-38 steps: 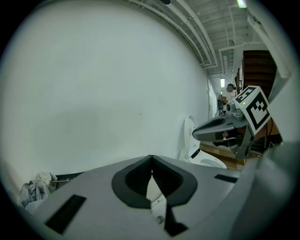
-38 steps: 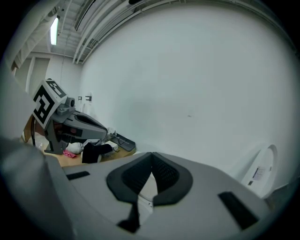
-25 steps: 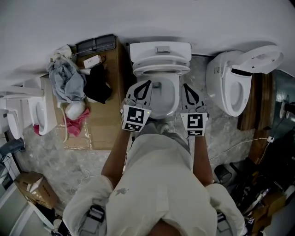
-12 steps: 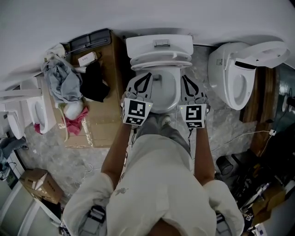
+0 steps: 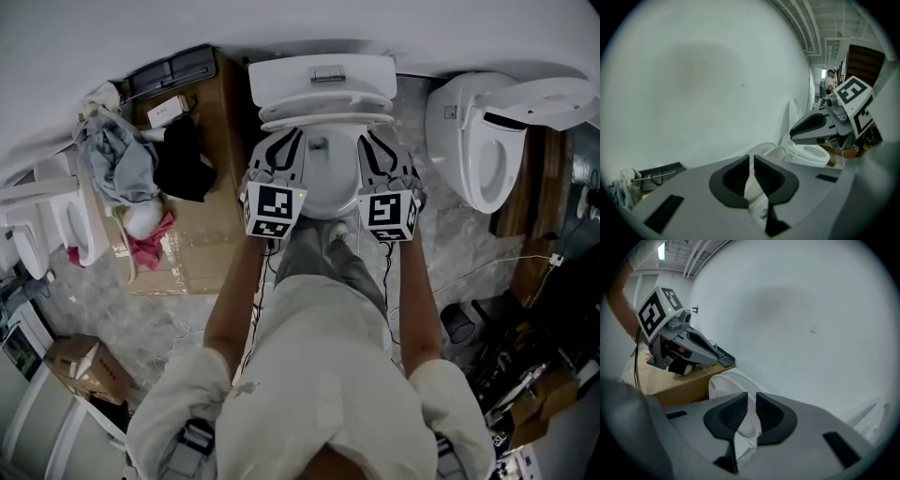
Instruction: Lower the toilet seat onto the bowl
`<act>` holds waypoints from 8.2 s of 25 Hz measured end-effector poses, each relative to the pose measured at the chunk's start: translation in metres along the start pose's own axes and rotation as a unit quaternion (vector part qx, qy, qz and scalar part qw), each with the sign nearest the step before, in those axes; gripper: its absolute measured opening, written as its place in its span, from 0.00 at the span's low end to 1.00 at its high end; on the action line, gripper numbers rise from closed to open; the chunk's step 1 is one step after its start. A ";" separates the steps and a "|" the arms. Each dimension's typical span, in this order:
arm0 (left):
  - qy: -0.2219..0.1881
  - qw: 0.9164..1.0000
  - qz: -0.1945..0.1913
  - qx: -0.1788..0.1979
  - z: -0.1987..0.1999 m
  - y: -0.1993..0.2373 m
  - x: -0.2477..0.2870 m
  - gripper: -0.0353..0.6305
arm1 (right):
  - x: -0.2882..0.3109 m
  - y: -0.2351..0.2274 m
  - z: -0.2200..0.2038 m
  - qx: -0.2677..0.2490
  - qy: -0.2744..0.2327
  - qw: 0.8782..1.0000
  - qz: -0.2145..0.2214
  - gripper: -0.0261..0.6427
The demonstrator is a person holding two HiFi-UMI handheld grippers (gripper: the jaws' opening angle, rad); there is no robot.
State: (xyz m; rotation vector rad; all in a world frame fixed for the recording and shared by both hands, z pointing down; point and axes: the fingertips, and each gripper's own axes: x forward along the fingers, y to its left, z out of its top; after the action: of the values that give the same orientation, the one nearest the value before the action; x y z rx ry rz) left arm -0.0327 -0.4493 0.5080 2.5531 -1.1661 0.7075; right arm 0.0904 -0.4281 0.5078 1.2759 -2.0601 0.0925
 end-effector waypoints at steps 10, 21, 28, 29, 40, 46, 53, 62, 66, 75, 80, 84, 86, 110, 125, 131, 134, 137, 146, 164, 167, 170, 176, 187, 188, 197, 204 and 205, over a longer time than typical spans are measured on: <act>0.016 0.999 -0.017 0.037 -0.011 0.005 0.028 0.25 | 0.036 0.002 -0.012 -0.034 0.014 0.999 0.013 0.22; 0.037 0.997 -0.032 0.061 -0.026 0.006 0.048 0.35 | 0.069 0.006 -0.028 -0.066 0.034 0.997 0.034 0.32; 0.042 0.997 -0.017 0.058 -0.033 0.008 0.057 0.35 | 0.078 0.002 -0.030 -0.072 0.029 0.997 0.032 0.26; 0.043 0.997 -0.014 0.057 -0.034 0.009 0.057 0.35 | 0.078 0.002 -0.029 -0.071 0.027 0.997 0.033 0.26; 0.033 0.999 -0.004 0.043 -0.044 -0.002 0.049 0.27 | 0.061 0.009 -0.034 -0.058 0.002 0.998 0.027 0.25; 0.034 0.998 0.001 0.044 -0.053 -0.014 0.036 0.27 | 0.046 0.019 -0.042 -0.054 -0.007 0.998 0.028 0.25; 0.035 0.999 0.011 0.040 -0.066 -0.032 0.021 0.28 | 0.026 0.033 -0.055 -0.052 -0.017 0.998 0.036 0.24; 0.049 0.998 0.029 0.041 -0.090 -0.055 0.000 0.29 | 0.001 0.057 -0.074 -0.051 -0.032 0.997 0.057 0.23; 0.052 0.997 0.036 0.041 -0.100 -0.064 -0.009 0.30 | -0.009 0.068 -0.084 -0.057 -0.033 0.995 0.069 0.23; 0.064 0.996 0.042 0.047 -0.124 -0.086 -0.024 0.31 | -0.027 0.090 -0.107 -0.069 -0.025 0.993 0.089 0.23; 0.070 0.995 0.041 0.054 -0.136 -0.096 -0.030 0.31 | -0.034 0.100 -0.119 -0.072 -0.019 0.992 0.097 0.23; 0.075 0.995 0.038 0.057 -0.149 -0.104 -0.036 0.31 | -0.040 0.111 -0.129 -0.074 -0.015 0.992 0.104 0.24; 0.078 0.994 0.038 0.059 -0.154 -0.107 -0.038 0.32 | -0.042 0.116 -0.134 -0.074 -0.012 0.991 0.108 0.24; 0.129 0.987 0.017 0.096 -0.242 -0.160 -0.059 0.33 | -0.067 0.181 -0.217 -0.085 0.039 0.982 0.162 0.27; 0.166 0.979 0.002 0.120 -0.299 -0.187 -0.061 0.34 | -0.068 0.216 -0.272 -0.084 0.072 0.973 0.201 0.32; 0.181 0.976 -0.005 0.123 -0.322 -0.193 -0.060 0.35 | -0.065 0.231 -0.292 -0.087 0.084 0.969 0.214 0.33; 0.187 0.974 -0.007 0.128 -0.333 -0.196 -0.058 0.36 | -0.064 0.236 -0.302 -0.092 0.088 0.967 0.221 0.34; 0.192 0.972 -0.008 0.132 -0.344 -0.199 -0.057 0.37 | -0.062 0.243 -0.311 -0.094 0.093 0.964 0.229 0.35; 0.209 0.967 -0.016 0.143 -0.376 -0.208 -0.051 0.38 | -0.055 0.260 -0.341 -0.102 0.104 0.958 0.246 0.37; 0.241 0.957 -0.014 0.164 -0.433 -0.220 -0.034 0.39 | -0.037 0.288 -0.394 -0.132 0.124 0.952 0.248 0.39; 0.246 0.955 -0.012 0.166 -0.443 -0.222 -0.031 0.40 | -0.033 0.292 -0.402 -0.138 0.127 0.951 0.247 0.39; 0.252 0.953 -0.012 0.168 -0.452 -0.223 -0.028 0.40 | -0.029 0.296 -0.410 -0.145 0.131 0.949 0.249 0.40; 0.260 0.950 -0.010 0.172 -0.466 -0.226 -0.022 0.40 | -0.022 0.301 -0.424 -0.158 0.137 0.945 0.251 0.41; 0.280 0.943 -0.007 0.180 -0.495 -0.227 -0.009 0.41 | -0.006 0.312 -0.450 -0.179 0.153 0.941 0.243 0.42; 0.282 0.942 -0.006 0.180 -0.497 -0.228 -0.007 0.41 | -0.004 0.313 -0.453 -0.181 0.155 0.941 0.242 0.42; 0.305 0.936 -0.020 0.172 -0.518 -0.231 0.002 0.41 | 0.008 0.320 -0.473 -0.192 0.179 0.933 0.244 0.44; 0.323 0.932 -0.037 0.157 -0.533 -0.231 0.012 0.41 | 0.019 0.324 -0.488 -0.204 0.193 0.929 0.241 0.44; 0.325 0.932 -0.040 0.155 -0.535 -0.231 0.012 0.41 | 0.020 0.324 -0.489 -0.205 0.195 0.928 0.241 0.44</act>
State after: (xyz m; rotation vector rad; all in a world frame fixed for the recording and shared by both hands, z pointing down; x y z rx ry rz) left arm -0.0243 -0.0880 0.9649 2.2566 -0.7599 1.6597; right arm 0.0784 -0.0806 0.9810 0.4386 -1.8671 0.1191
